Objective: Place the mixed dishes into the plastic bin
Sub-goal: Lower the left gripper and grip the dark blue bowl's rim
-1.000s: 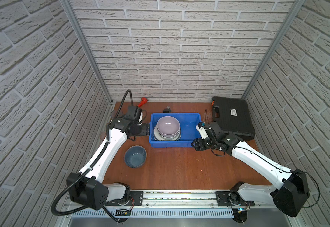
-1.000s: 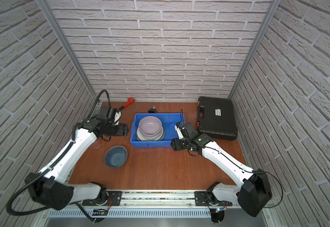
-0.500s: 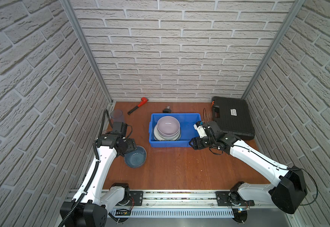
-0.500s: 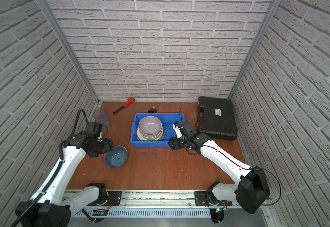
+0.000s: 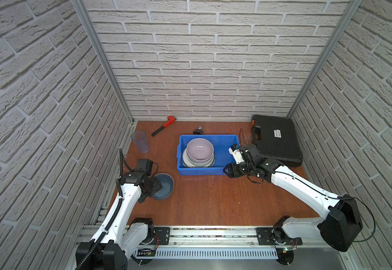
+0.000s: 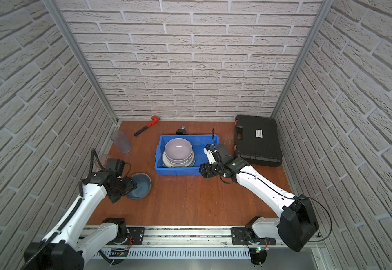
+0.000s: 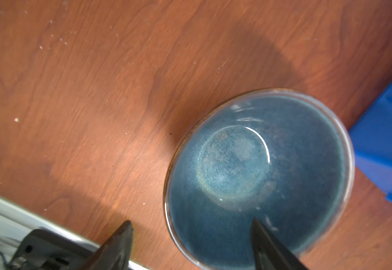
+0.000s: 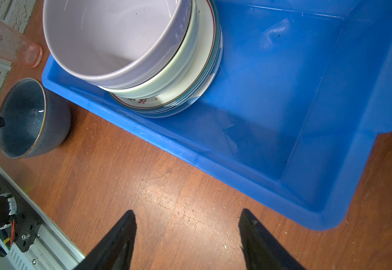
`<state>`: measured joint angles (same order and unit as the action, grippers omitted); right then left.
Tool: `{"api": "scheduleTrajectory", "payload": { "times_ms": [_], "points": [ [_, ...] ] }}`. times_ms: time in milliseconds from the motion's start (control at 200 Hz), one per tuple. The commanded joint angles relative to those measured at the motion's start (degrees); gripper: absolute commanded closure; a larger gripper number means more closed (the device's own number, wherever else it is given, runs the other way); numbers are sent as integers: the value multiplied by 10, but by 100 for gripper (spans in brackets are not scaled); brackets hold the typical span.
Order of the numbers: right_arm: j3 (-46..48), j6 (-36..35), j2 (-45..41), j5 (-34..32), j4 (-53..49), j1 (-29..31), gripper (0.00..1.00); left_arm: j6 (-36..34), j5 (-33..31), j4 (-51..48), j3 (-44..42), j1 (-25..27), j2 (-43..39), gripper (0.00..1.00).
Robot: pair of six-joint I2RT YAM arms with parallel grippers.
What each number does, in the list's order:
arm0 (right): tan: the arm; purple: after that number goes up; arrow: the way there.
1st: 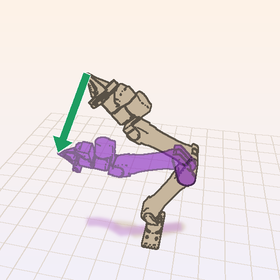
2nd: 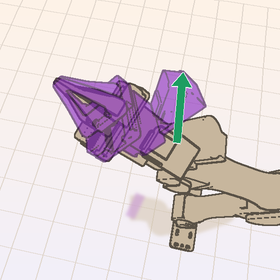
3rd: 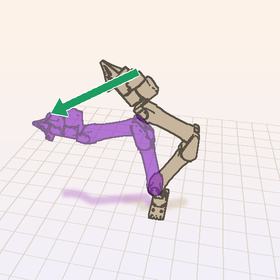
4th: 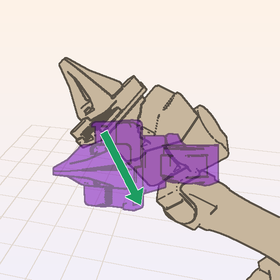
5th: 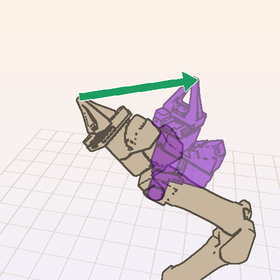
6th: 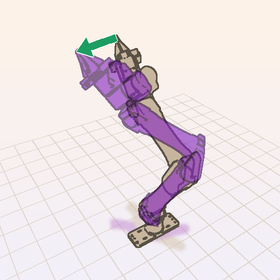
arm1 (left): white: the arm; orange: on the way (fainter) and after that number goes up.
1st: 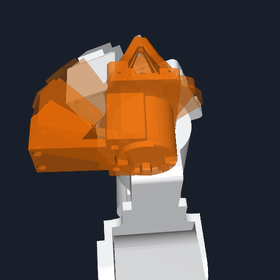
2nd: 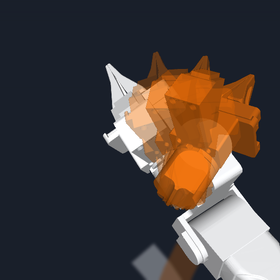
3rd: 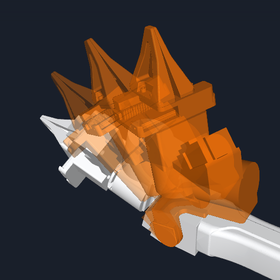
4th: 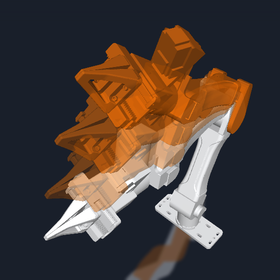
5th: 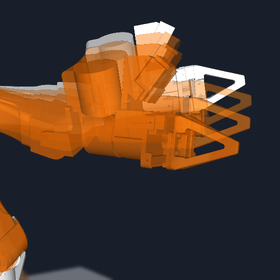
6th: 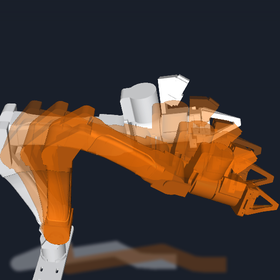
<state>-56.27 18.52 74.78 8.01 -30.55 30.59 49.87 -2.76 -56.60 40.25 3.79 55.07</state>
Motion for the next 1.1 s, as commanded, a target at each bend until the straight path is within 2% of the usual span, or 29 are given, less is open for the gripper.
{"api": "scheduleTrajectory", "payload": {
  "times_ms": [0, 300, 460, 550, 730, 895, 1095],
  "points": [
    [5, -8, 2, 1, 26, -1, 28, 40, -17, 21, -21, -3, -20, 25],
    [6, -19, 16, 2, 32, -1, 29, 44, -3, 75, -51, -3, 18, 30],
    [10, -24, 14, -4, 29, -1, 28, 44, -4, 94, -61, -3, 33, 36],
    [12, -25, 13, -6, 31, -1, 28, 47, -13, 105, -69, -3, 35, 43],
    [12, -25, 17, -6, 32, -1, 28, 55, -10, 135, -91, -3, 59, 45],
    [12, -29, 16, -8, 29, -1, 28, 53, -14, 145, -98, -3, 58, 55],
    [12, -27, 14, -8, 28, -1, 28, 52, -16, 150, -102, -3, 57, 73]
  ]
}}
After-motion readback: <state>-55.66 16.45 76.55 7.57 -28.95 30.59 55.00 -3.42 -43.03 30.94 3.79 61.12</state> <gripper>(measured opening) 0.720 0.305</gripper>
